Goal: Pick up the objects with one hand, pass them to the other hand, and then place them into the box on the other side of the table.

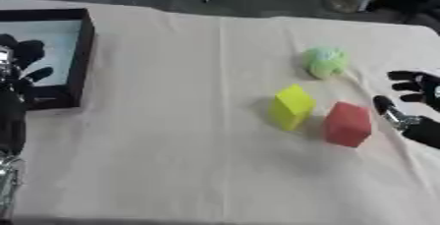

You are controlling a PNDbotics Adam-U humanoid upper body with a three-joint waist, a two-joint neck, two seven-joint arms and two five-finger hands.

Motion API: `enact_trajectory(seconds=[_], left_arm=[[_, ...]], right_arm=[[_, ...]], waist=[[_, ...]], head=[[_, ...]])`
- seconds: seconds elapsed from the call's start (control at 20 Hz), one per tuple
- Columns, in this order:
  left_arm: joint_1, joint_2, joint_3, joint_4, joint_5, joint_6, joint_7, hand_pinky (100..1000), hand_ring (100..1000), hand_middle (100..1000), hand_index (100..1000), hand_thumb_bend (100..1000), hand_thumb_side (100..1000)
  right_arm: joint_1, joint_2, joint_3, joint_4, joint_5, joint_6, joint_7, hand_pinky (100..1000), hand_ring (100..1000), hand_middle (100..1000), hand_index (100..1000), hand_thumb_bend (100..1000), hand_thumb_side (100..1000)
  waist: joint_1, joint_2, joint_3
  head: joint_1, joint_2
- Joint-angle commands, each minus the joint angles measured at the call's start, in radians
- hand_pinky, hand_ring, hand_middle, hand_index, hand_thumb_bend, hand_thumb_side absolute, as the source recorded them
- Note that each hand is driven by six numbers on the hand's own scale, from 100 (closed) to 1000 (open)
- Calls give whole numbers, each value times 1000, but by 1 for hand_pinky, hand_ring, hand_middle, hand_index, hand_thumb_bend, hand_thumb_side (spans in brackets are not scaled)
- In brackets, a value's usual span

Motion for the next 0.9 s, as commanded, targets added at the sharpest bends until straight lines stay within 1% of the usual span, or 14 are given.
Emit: enact_trajectory(seconds=[0.05,0.2,0.3,0.45,0.5,0.55,0.7,0.9], left_arm=[[-6,26,0,-16,0,-4,0,797,859,725,700,100,812],[-5,27,-1,-15,0,-4,-1,797,859,725,700,100,813],[-5,27,-2,-15,0,-4,-2,797,860,725,700,100,813],[-5,27,-3,-14,0,-3,-3,797,860,725,700,100,813],[-5,27,-4,-14,0,-3,-4,797,860,725,699,100,813],[-5,28,-4,-14,0,-3,-4,797,860,725,699,100,813],[-5,28,-6,-14,0,-2,-7,797,861,725,699,100,813],[-6,27,-8,-14,0,-2,-9,797,861,725,699,100,814]], right_arm=[[-23,-86,-20,-20,-21,-3,91,832,884,889,903,332,606],[-46,-131,-17,-20,-39,-3,150,835,888,892,904,383,574],[-61,-152,-13,-20,-55,1,174,831,885,886,901,420,546],[-80,-178,-3,-20,-78,12,196,824,877,873,889,508,438],[-85,-187,2,-20,-83,19,203,825,877,872,888,556,348],[-90,-196,7,-20,-84,28,210,827,877,871,887,525,305],[-103,-213,23,-20,-62,58,232,827,876,866,880,488,254],[-112,-213,45,-20,-37,104,243,826,875,861,874,485,249]], waist=[[-12,-24,0],[-13,-25,0],[-13,-25,1],[-14,-25,2],[-15,-25,2],[-15,-26,3],[-16,-26,4],[-16,-26,7]], head=[[-2,-10],[-4,-11],[-5,-10],[-7,-11],[-8,-10],[-8,-10],[-11,-12],[-14,-15]])
